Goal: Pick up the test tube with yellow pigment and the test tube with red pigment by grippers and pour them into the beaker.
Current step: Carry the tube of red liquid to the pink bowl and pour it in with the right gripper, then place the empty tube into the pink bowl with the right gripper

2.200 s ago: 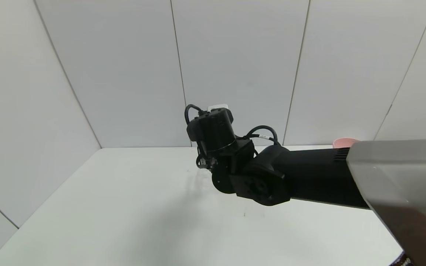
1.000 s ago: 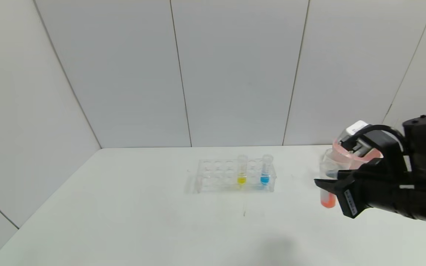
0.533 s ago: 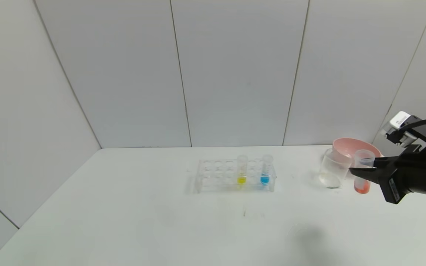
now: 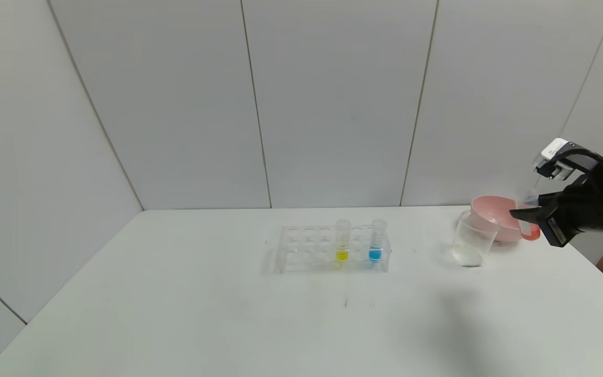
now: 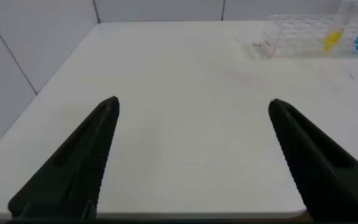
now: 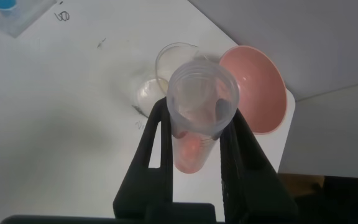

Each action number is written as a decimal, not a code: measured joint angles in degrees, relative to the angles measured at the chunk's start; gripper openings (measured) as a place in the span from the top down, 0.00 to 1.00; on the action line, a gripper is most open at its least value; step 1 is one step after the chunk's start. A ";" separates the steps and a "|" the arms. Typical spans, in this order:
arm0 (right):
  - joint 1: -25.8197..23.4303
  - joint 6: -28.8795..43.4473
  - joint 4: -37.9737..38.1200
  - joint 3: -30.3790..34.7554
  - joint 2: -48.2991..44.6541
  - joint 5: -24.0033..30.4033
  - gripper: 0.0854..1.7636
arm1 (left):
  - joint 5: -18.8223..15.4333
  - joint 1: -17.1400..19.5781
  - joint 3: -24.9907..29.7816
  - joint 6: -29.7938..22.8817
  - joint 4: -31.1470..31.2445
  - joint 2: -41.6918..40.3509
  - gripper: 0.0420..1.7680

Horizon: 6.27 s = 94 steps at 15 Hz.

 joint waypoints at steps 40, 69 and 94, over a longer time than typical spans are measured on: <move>5.50 -18.03 51.69 -53.52 27.50 -29.85 0.75 | 0.00 0.00 0.00 0.00 0.00 0.00 0.03; 11.03 -30.31 47.51 -53.44 33.88 -52.19 0.75 | 0.00 0.00 0.00 0.02 0.00 0.00 0.03; 13.57 -37.85 49.53 -53.42 33.24 -57.42 0.75 | 0.00 0.00 0.00 0.00 0.00 0.00 0.03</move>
